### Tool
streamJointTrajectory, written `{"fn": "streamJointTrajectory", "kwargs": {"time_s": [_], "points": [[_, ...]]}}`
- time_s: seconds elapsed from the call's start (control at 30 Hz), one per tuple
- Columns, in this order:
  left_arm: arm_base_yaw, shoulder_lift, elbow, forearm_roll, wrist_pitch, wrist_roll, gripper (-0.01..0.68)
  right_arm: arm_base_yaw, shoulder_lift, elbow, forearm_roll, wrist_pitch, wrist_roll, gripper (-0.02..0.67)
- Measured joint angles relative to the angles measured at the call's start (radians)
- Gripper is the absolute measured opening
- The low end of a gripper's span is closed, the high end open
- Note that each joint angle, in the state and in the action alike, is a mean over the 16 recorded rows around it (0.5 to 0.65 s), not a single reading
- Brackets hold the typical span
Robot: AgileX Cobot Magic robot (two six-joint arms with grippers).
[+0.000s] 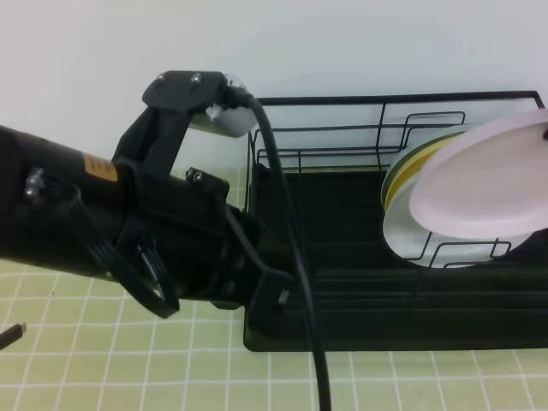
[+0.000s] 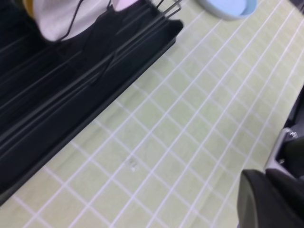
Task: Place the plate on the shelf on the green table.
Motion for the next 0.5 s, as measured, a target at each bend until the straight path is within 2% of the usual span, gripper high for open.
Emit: {"fn": "streamJointTrajectory", "kwargs": {"time_s": [0.5], "points": [[0.000,0.000,0.000,0.049,0.013,0.001,0.000,0.001,0.127,-0.012,-0.016,-0.056,-0.022,-0.003]]}}
